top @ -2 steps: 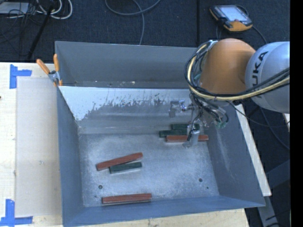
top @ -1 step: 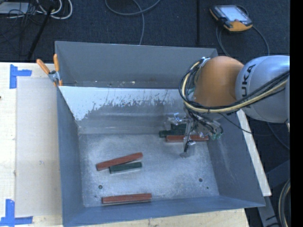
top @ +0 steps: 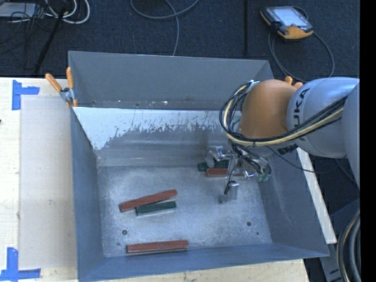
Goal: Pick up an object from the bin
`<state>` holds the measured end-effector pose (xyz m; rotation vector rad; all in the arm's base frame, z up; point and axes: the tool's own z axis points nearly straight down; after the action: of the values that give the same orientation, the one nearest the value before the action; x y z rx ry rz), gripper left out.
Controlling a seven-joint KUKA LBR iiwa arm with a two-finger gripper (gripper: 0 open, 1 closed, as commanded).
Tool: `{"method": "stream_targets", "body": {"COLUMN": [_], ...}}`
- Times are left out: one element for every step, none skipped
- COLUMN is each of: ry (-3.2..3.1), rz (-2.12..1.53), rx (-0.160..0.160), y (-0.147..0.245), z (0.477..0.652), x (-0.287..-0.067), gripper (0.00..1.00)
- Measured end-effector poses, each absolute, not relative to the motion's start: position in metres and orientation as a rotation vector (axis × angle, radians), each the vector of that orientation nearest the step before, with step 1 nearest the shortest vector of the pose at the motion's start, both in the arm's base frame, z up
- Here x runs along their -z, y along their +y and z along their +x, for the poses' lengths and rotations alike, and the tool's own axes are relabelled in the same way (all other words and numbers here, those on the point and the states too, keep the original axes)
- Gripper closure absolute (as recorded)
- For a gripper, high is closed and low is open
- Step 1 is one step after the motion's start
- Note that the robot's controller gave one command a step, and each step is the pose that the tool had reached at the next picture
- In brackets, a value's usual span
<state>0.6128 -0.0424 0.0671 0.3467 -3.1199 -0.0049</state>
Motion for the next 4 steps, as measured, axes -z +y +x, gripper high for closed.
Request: {"method": "stream_targets", "body": {"ry": [-3.135,-3.145,-3.145,-3.134], "rz": [0.216,0.11,0.111,0.081], "rx": [0.0,0.002,0.002,0.002], "y": [-0.041,-0.045,-0.045,-0.041], "z": [0.617,0.623,0.623,0.607], "x": [-0.072,-0.073,-0.073,-0.12], "gripper": [0.0,1.0,1.0,1.0]}}
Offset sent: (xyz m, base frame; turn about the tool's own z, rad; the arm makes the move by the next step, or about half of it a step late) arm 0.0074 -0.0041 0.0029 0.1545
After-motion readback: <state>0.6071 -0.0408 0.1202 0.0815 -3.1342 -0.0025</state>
